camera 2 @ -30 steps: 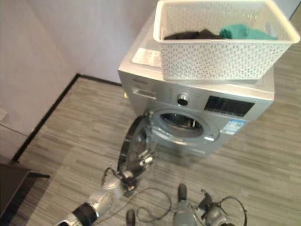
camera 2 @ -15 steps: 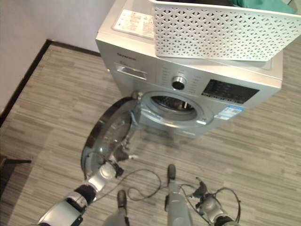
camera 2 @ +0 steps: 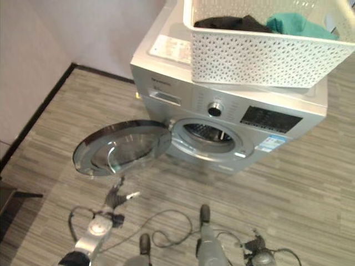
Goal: Grab the laundry basket,head to the washer,open it,put in the laundry and shut it.
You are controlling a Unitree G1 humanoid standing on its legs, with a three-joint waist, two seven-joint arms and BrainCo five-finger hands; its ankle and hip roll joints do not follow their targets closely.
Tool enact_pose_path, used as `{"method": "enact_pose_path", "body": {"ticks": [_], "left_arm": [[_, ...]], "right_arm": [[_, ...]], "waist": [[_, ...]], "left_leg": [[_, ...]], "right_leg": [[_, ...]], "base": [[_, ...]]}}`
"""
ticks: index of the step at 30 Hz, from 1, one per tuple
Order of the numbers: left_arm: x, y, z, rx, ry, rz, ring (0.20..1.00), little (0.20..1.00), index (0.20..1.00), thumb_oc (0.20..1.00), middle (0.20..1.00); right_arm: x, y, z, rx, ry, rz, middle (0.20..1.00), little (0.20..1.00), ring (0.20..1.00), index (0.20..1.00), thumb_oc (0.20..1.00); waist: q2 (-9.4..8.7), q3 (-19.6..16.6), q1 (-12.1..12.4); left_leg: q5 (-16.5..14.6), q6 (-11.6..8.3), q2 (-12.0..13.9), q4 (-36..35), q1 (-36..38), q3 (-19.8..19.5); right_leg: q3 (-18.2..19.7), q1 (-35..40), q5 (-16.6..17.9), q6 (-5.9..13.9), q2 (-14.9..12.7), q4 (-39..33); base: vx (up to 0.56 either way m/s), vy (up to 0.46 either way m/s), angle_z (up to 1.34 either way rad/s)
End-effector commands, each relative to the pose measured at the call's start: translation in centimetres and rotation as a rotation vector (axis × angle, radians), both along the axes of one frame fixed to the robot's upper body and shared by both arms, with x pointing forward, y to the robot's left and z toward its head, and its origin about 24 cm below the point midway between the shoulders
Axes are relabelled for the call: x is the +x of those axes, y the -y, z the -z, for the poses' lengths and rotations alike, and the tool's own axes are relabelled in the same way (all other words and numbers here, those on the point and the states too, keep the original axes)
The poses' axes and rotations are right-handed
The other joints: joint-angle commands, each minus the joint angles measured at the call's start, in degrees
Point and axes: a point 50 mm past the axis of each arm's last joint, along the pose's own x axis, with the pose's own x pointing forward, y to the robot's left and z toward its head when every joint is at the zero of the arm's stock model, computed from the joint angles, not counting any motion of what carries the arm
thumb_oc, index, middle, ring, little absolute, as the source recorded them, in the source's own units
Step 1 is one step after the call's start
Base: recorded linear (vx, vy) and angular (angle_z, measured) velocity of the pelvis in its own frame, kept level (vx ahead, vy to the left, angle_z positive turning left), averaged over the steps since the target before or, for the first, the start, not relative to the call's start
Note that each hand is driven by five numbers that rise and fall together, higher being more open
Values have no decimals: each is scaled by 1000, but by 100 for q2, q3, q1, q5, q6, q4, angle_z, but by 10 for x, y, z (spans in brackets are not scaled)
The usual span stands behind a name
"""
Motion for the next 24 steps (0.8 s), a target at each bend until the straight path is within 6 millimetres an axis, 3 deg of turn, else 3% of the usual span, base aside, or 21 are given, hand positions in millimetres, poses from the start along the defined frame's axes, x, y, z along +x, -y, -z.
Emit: {"method": "enact_pose_path", "body": {"ticks": [1, 2, 5, 6, 7, 8, 10, 11, 12, 13, 14, 16, 17, 18, 19, 20, 21, 24], "left_arm": [[27, 8, -13, -12, 72, 66, 1000, 1000, 1000, 1000, 1000], [30, 13, -14, -16, 80, 86, 1000, 1000, 1000, 1000, 1000], [31, 16, -14, -30, 83, 86, 1000, 1000, 1000, 1000, 1000], [29, 14, -13, -57, 81, 49, 1000, 1000, 1000, 1000, 1000], [29, 14, -13, -57, 81, 49, 1000, 1000, 1000, 1000, 1000], [29, 14, -12, -55, 77, 47, 1000, 1000, 1000, 1000, 1000], [36, 24, -11, 3, 55, 127, 1000, 1000, 1000, 1000, 1000], [36, 24, -11, 3, 55, 128, 1000, 1000, 1000, 1000, 1000], [42, 31, -13, 12, 52, 162, 1000, 1000, 1000, 1000, 1000], [45, 33, -14, 14, 55, 174, 1000, 1000, 1000, 1000, 1000], [45, 33, -14, 14, 56, 175, 1000, 1000, 1000, 1000, 1000], [52, 39, -20, 12, 74, 204, 1000, 1000, 1000, 1000, 1000], [54, 41, -23, 24, 80, 228, 1000, 1000, 1000, 1000, 1000], [55, 41, -23, 23, 80, 228, 1000, 1000, 1000, 1000, 1000], [56, 41, -24, 27, 86, 236, 1000, 1000, 1000, 1000, 1000], [55, 41, -26, 30, 97, 248, 1000, 1000, 1000, 1000, 1000], [55, 43, -30, 15, 119, 272, 1000, 1000, 1000, 1000, 1000], [53, 43, -33, 0, 134, 284, 1000, 1000, 1000, 1000, 1000]], "right_arm": [[-17, 17, -3, 39, 108, 251, 1000, 1000, 1000, 1000, 1000], [-13, 36, -15, 16, 221, 383, 1000, 1000, 1000, 1000, 1000], [-10, 47, -25, -5, 297, 444, 1000, 1000, 1000, 1000, 1000], [18, 76, -65, -82, 573, 527, 1000, 1000, 1000, 1000, 1000], [18, 75, -65, -83, 571, 528, 1000, 1000, 1000, 1000, 1000], [28, 82, -81, -113, 665, 544, 1000, 1000, 1000, 1000, 1000], [58, 107, -160, -245, 1048, 588, 1000, 1000, 1000, 1000, 1000], [58, 107, -160, -247, 1047, 589, 1000, 1000, 1000, 1000, 1000], [71, 111, -200, -344, 1181, 529, 1000, 1000, 1000, 1000, 1000], [76, 111, -218, -394, 1231, 502, 1000, 1000, 1000, 1000, 1000], [76, 111, -218, -396, 1230, 503, 1000, 1000, 1000, 1000, 1000], [90, 109, -264, -513, 1357, 430, 1000, 1000, 1000, 1000, 1000], [95, 98, -302, -634, 1460, 326, 1000, 1000, 1000, 1000, 1000], [95, 97, -302, -636, 1459, 326, 1000, 1000, 1000, 1000, 1000], [95, 92, -319, -708, 1495, 286, 1000, 1000, 1000, 1000, 1000], [92, 85, -355, -827, 1600, 224, 1000, 1000, 1000, 1000, 1000], [88, 70, -407, -1004, 1725, 111, 1000, 1000, 1000, 1000, 1000], [90, 58, -444, -1163, 1727, -50, 1000, 1000, 1000, 1000, 1000]], "waist": [[-267, -101, -31], [-283, -111, -175], [-274, -139, -256], [-259, -255, -430], [-260, -255, -424], [-285, -274, -434], [-369, -363, -531], [-372, -355, -520], [-382, -370, -504], [-385, -366, -504], [-385, -357, -501], [-369, -291, -499], [-320, -192, -516], [-326, -184, -507], [-317, -126, -503], [-274, -116, -485], [-285, -138, -467], [-339, -119, -445]], "left_leg": [[-375, 136, -85, 887, -281, 278], [-383, 131, -87, 1207, -468, 758], [-437, 162, -83, 1312, -540, 1013], [-558, 246, -107, 1333, -491, 1263], [-562, 249, -109, 1332, -485, 1266], [-623, 286, -164, 1355, -485, 1174], [-960, 523, -311, 1663, -499, 1126], [-966, 528, -316, 1666, -491, 1132], [-1100, 658, -417, 1736, -441, 1101], [-1151, 715, -471, 1745, -401, 1076], [-1155, 720, -476, 1747, -396, 1078], [-1247, 890, -620, 1730, -284, 973], [-1299, 1031, -699, 1702, -153, 879], [-1305, 1033, -705, 1703, -147, 889], [-1330, 1094, -727, 1689, -75, 854], [-1381, 1124, -771, 1596, 102, 796], [-1359, 1019, -811, 1418, 240, 637], [-1436, 833, -762, 1495, 284, 511]], "right_leg": [[243, 430, -817, 388, -555, 127], [47, 561, -788, 421, -721, 124], [-58, 617, -770, 438, -786, 117], [-100, 672, -742, 480, -833, 187], [-96, 674, -743, 483, -835, 189], [-51, 661, -737, 492, -843, 229], [74, 661, -720, 572, -1030, 580], [82, 659, -725, 577, -1035, 590], [114, 630, -729, 613, -1130, 879], [146, 606, -736, 623, -1159, 1045], [152, 601, -746, 627, -1165, 1062], [286, 472, -753, 606, -1171, 1625], [399, 242, -726, 551, -1067, 2300], [420, 217, -750, 553, -1074, 2348], [503, 80, -761, 539, -1000, 2669], [482, -69, -798, 566, -941, 2822], [632, -161, -700, 630, -959, 2123], [735, -229, -489, 709, -1190, 1110]], "base": [[-99, 120, 21], [-91, 99, 43], [-31, 133, 76], [29, 167, 24], [39, 203, 19], [21, 170, 11], [46, 294, 1], [59, 297, -10], [35, 236, -11], [35, 235, -13], [20, 160, 9], [30, 229, 10], [27, 213, 4], [37, 174, 11], [75, 107, 15], [208, 58, 12], [246, -26, 11], [194, -105, 33]]}}
